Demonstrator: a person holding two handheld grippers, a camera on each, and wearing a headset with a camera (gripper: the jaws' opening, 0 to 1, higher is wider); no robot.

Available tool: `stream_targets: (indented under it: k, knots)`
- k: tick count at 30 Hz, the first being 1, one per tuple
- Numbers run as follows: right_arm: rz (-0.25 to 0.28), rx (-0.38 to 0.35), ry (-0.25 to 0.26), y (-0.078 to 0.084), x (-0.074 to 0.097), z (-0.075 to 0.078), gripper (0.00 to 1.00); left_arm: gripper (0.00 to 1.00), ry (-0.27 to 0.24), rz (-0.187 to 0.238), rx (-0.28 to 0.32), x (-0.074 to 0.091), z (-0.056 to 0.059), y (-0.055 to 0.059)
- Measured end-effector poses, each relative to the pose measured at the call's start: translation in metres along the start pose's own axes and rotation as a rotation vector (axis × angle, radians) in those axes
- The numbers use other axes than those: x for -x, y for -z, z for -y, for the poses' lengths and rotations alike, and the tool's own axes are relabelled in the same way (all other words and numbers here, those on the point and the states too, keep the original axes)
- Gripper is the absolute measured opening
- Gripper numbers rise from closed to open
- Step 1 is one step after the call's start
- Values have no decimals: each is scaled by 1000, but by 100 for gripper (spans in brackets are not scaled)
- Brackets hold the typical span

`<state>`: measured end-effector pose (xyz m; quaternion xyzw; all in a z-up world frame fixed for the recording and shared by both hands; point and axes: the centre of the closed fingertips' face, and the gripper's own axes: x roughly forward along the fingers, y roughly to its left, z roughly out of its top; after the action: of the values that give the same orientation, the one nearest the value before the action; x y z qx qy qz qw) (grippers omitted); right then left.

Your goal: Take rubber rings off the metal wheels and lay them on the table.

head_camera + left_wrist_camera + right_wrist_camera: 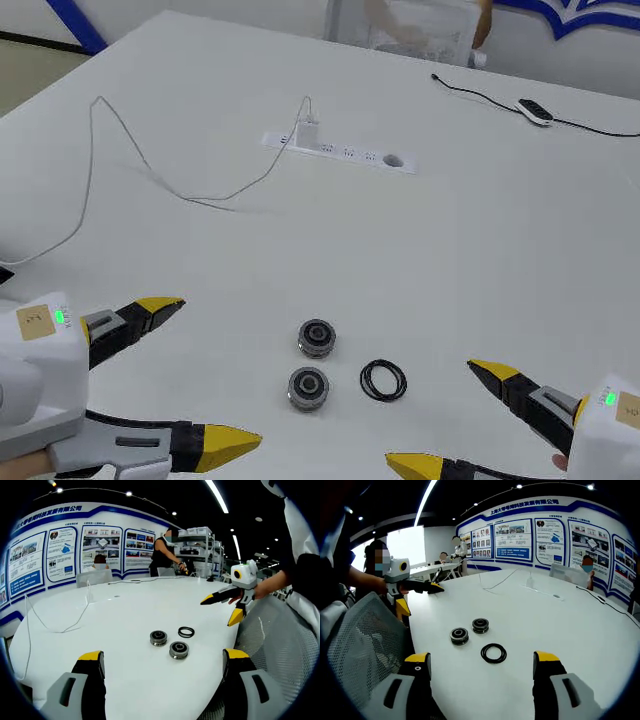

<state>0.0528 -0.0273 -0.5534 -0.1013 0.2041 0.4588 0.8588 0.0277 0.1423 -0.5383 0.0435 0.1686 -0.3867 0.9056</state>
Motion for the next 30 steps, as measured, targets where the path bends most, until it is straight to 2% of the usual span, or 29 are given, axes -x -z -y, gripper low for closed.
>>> stream_targets:
  k: [3,13,22,30]
  knots:
    - [2,-11,20,-1,-2,2,88,100,-15,-6,-5,1,-3,3]
    - [12,-25,52,-4,-5,6,87,100,-48,-6,8,5,-12,6]
    - [45,-82,155,-8,-1,24,81,100,-77,-12,20,7,-18,9]
    - [40,-105,147,-5,-3,20,79,100,-99,-12,36,9,-19,8]
